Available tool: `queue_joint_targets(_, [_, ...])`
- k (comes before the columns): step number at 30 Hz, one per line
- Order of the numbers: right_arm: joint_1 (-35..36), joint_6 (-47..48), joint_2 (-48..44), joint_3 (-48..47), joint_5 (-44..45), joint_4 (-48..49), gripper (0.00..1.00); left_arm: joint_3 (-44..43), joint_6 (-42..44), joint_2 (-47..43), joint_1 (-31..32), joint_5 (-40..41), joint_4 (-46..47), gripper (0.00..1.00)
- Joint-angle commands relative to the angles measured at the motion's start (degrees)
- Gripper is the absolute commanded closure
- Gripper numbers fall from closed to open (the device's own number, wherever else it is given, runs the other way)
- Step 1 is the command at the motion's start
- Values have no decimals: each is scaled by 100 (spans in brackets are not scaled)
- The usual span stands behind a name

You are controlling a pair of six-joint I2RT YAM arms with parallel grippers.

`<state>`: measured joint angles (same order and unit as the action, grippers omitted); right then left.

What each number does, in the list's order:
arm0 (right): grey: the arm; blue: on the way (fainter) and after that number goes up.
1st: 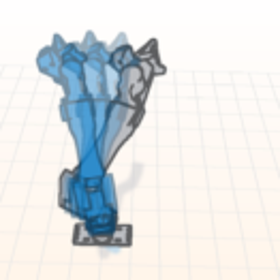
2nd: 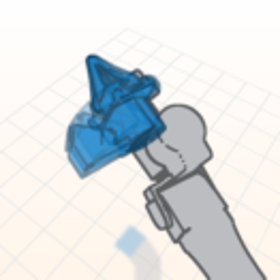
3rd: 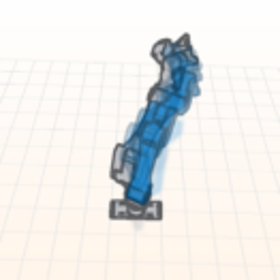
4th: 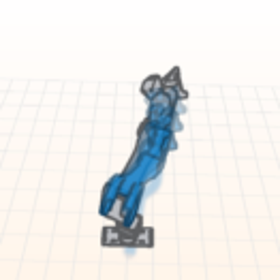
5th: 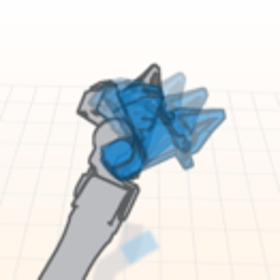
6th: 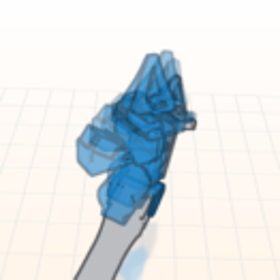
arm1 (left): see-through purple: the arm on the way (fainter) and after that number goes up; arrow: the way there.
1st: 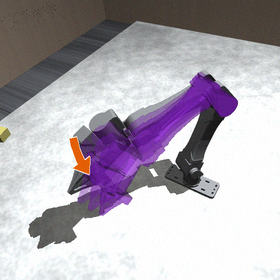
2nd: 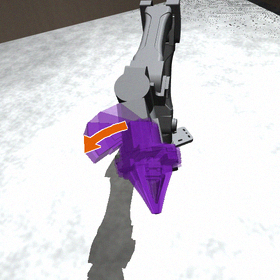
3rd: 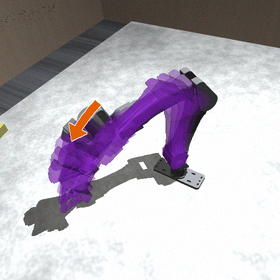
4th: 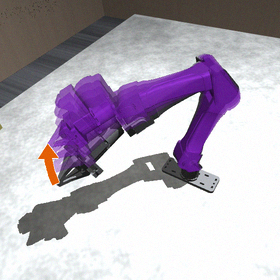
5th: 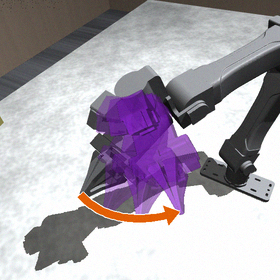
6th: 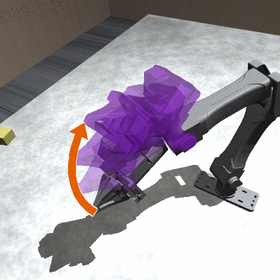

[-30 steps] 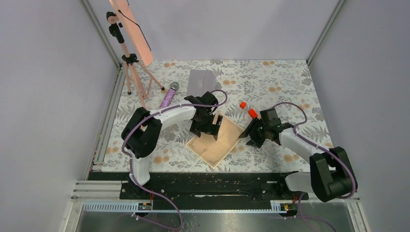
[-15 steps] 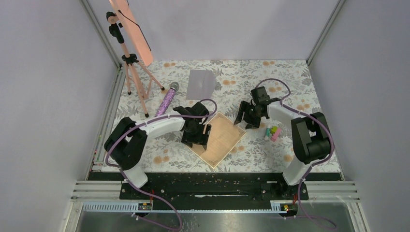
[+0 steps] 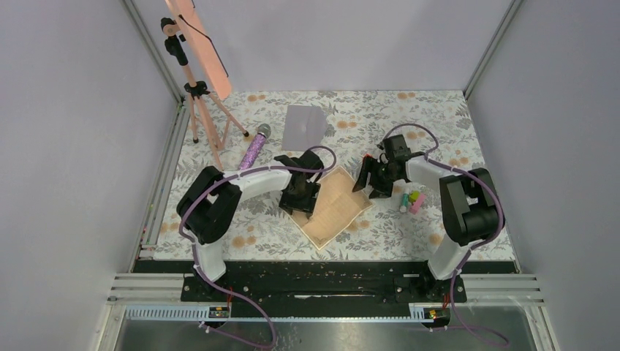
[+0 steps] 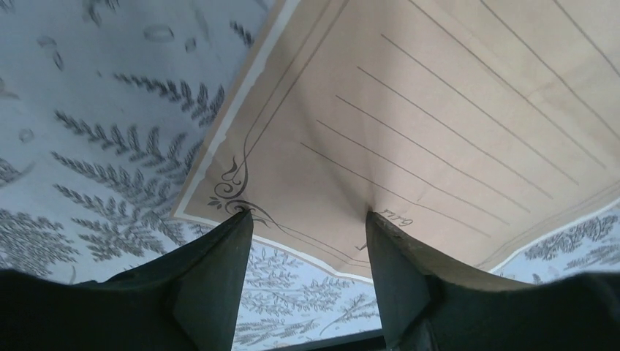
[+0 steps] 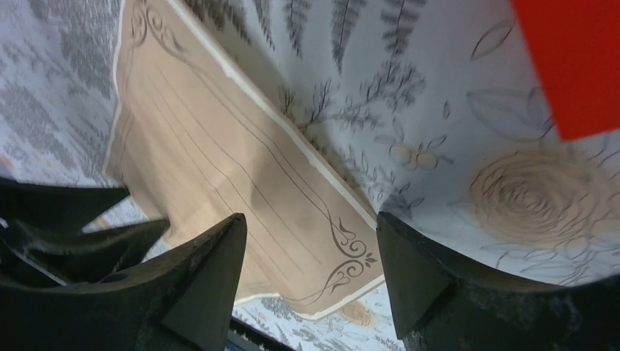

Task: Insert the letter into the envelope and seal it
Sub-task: Adjust the letter at the center of the board.

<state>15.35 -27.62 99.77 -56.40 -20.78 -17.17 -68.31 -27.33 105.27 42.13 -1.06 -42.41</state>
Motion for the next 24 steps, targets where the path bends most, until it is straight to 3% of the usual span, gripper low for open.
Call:
queue_joint_targets(1, [26, 102, -329, 563, -498, -63, 27, -502, 361, 358, -43, 402, 183, 40])
queue_joint_targets(10, [34, -205, -1542, 1720, -1159, 51, 32, -1419, 606, 825, -41, 399, -76, 39])
queue_joint_targets(16, [91, 251, -2025, 1661, -1919, -590, 32, -1672, 703, 934, -47, 256, -107, 38])
queue_joint_targets(21, [73, 95, -2233, 1520, -1212, -515, 28, -1720, 632, 784, -39, 150, -230, 39])
queue_joint_targets(24, [64, -256, -2088, 1444, -859, -164, 25, -1465, 394, 230, -39, 268, -231, 36])
